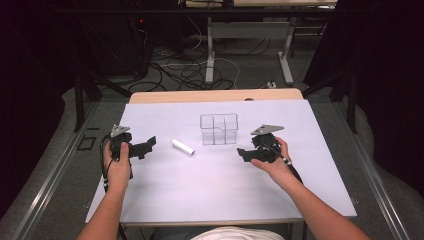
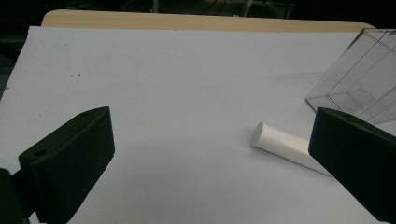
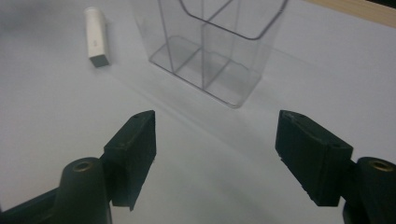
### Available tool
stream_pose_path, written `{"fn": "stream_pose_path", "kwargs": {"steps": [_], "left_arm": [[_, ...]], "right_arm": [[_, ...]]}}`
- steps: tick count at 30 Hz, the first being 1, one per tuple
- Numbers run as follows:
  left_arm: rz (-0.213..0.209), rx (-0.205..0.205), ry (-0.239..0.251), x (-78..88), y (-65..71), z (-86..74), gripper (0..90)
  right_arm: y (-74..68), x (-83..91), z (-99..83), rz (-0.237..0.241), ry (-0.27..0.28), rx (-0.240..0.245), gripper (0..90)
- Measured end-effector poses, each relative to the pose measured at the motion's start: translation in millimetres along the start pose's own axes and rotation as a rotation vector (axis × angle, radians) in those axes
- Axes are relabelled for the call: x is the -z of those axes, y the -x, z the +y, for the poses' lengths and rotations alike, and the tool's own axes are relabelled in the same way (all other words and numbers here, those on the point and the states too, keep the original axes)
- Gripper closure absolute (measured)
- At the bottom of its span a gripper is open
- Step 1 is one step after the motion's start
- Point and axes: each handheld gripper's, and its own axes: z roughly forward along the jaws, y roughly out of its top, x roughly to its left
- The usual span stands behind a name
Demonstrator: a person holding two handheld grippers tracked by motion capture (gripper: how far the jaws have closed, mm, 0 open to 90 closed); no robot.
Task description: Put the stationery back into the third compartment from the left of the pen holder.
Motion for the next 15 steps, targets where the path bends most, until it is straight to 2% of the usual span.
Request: {"fn": "stream_pose_path", "kwargs": {"steps": [6, 8, 9, 12, 13, 15], "left_arm": [[0.000, -0.012, -0.007, 0.3, 1.2, -1.1, 0.3], [0.001, -0.016, -0.008, 0.8, 1.0, -1.4, 0.3], [0.001, -0.016, -0.006, 1.0, 0.9, -1.6, 0.3], [0.002, -0.014, -0.008, 1.9, 0.4, -2.3, 0.3], [0.003, -0.017, -0.006, 2.0, 0.1, -2.4, 0.3], [0.003, -0.016, -0.005, 2.2, 0.2, -2.5, 0.3]], "right_arm": [[-19.4, -10.6, 17.9, 0.047, -0.033, 0.055, 35.4], [-24.1, -13.7, 24.0, 0.064, -0.064, 0.057, 36.4], [-26.8, -17.2, 25.8, 0.067, -0.044, 0.056, 36.6], [-33.7, -22.1, 34.7, 0.107, -0.081, 0.084, 36.7], [-35.9, -25.0, 36.9, 0.109, -0.072, 0.099, 36.6], [-40.6, -29.9, 42.2, 0.110, -0.088, 0.116, 36.3]]}}
